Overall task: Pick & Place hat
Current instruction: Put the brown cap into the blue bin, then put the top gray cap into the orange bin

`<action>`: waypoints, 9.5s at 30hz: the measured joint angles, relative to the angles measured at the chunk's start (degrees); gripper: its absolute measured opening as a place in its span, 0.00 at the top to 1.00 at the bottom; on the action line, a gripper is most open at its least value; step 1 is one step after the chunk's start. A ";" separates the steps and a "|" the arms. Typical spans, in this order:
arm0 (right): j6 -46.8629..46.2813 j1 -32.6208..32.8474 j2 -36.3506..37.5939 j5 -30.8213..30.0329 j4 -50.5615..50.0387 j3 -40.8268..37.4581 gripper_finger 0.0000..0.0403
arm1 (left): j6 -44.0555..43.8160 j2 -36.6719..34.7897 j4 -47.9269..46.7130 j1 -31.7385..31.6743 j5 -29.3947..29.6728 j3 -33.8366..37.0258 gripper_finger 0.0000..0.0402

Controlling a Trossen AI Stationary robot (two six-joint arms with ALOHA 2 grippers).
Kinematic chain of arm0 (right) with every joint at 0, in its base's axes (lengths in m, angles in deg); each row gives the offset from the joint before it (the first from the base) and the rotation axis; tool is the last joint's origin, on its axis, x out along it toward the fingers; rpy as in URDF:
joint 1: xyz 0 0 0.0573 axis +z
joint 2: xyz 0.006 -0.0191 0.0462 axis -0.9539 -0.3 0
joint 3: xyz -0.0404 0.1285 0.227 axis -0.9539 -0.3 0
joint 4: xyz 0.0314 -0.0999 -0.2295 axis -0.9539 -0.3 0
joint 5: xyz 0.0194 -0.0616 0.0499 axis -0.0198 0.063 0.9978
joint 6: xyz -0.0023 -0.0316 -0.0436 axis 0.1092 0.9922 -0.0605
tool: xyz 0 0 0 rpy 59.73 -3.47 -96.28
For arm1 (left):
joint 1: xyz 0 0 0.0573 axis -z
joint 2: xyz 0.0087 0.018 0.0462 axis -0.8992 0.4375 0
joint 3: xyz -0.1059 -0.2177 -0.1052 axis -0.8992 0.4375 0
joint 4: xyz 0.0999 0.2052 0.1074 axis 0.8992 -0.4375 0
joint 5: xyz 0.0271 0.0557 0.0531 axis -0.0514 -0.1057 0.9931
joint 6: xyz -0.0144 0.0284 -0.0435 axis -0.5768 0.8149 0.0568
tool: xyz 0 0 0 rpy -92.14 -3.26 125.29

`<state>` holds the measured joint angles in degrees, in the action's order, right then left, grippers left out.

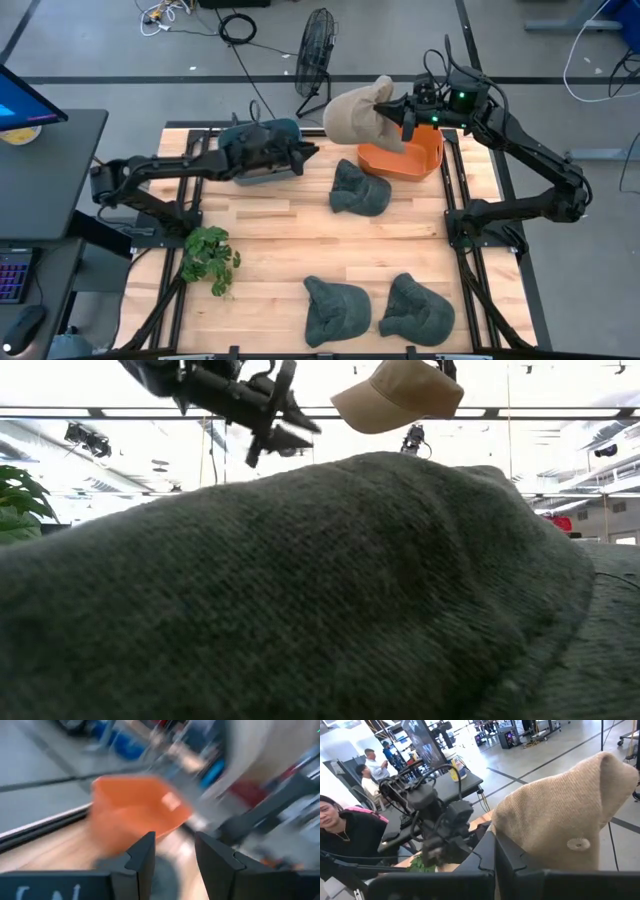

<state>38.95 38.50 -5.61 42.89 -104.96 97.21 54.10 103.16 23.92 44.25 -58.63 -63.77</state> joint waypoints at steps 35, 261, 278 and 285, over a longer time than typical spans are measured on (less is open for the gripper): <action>-2.51 2.92 -6.31 4.39 3.35 -0.02 1.00 | 5.87 0.26 16.89 3.32 -3.19 1.05 0.77; 11.63 2.98 -7.58 -41.41 -39.67 -0.11 0.97 | -9.20 -1.09 -58.06 9.13 10.91 -21.81 0.67; -21.92 -13.92 -16.52 -30.82 -29.31 -9.83 0.96 | -11.11 -1.09 -57.89 9.11 10.91 -21.81 0.67; -32.23 -15.09 -19.05 -29.18 -17.44 -15.04 0.96 | -10.99 -1.09 -57.93 9.13 10.91 -21.81 0.67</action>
<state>6.72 23.41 -24.65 13.72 -122.40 82.16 43.10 102.06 -34.01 53.38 -47.73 -85.58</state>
